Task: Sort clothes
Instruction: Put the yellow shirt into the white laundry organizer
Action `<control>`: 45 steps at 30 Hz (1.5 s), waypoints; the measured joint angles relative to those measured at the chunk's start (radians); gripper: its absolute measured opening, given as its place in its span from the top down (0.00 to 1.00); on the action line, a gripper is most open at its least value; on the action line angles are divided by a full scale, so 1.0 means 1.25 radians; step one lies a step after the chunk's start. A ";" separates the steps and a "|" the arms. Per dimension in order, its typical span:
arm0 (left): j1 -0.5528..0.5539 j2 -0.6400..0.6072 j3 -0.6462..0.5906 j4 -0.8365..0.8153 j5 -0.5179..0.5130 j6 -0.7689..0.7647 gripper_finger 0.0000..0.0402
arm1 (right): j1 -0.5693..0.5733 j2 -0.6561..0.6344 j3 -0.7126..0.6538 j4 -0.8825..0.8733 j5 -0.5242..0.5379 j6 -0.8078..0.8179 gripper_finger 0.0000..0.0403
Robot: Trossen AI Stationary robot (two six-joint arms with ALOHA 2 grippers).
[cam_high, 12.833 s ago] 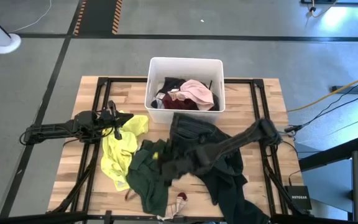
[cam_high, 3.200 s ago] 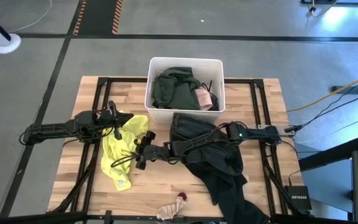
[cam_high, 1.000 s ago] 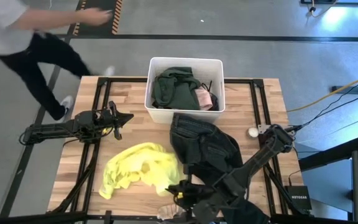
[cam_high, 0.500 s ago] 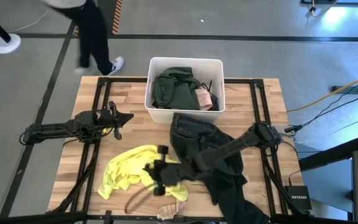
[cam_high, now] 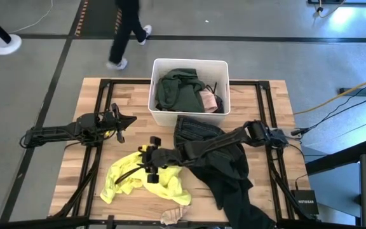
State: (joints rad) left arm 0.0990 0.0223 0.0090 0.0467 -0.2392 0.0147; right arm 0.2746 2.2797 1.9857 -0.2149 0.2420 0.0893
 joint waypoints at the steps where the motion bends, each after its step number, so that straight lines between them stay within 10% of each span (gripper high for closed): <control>1: 0.000 0.000 0.000 0.000 0.000 0.000 0.97 | 0.002 -0.001 0.018 -0.032 0.000 -0.004 0.49; 10: 0.000 0.000 0.000 0.000 0.000 0.000 0.97 | 0.062 -0.015 0.174 -0.333 0.006 0.059 0.26; 27: 0.000 0.000 0.000 0.000 0.000 -0.007 0.97 | 0.087 0.104 0.091 -0.184 0.048 0.036 0.23; 39: 0.000 0.005 0.000 0.000 0.000 -0.006 0.97 | 0.087 0.152 0.091 -0.163 0.310 0.000 0.23; 45: 0.000 0.005 0.000 0.000 0.000 -0.006 0.97 | 0.053 0.159 0.093 -0.181 0.257 0.007 0.23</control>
State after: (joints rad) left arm 0.0987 0.0288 0.0090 0.0465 -0.2394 0.0072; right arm 0.3413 2.4787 2.1014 -0.4410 0.5635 0.0980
